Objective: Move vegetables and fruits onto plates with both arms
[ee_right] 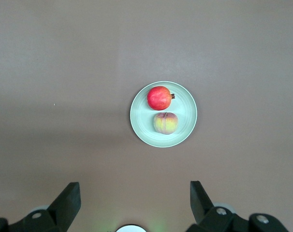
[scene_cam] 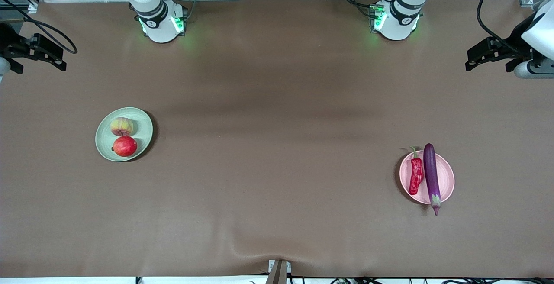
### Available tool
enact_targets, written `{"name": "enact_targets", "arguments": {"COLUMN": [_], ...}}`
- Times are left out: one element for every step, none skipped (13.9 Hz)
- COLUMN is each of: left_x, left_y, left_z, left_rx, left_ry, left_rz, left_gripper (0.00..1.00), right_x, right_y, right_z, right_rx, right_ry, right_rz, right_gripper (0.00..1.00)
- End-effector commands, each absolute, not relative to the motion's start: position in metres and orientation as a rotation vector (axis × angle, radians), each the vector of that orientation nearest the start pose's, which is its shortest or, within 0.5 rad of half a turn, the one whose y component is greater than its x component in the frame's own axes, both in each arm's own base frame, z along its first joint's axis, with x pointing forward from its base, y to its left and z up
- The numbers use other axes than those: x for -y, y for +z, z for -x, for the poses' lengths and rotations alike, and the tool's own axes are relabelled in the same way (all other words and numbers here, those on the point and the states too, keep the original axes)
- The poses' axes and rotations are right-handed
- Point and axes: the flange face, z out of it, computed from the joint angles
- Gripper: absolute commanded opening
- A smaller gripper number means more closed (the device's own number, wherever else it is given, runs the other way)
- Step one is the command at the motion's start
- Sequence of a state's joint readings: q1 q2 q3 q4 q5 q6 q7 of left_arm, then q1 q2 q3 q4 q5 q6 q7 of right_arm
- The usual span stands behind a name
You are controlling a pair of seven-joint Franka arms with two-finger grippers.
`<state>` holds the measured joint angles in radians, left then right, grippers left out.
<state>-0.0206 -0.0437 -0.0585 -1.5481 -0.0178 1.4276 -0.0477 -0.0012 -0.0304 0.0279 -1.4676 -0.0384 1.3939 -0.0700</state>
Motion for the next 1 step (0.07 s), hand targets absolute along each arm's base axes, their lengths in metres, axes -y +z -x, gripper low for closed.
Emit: {"name": "enact_targets", "arguments": {"left_x": [0.0439], "left_y": [0.6519], "left_z": [-0.5200], "left_rx": [-0.031], "left_ry": [0.128], "left_rz": [3.155], "left_gripper": [1.00], "right_x": [-0.0050], "right_y": [0.6756], "right_z": [-0.5198], "right_rx": [0.142], "right_ry": [0.054], "right_rz": [3.191], "right_gripper": [1.00]}}
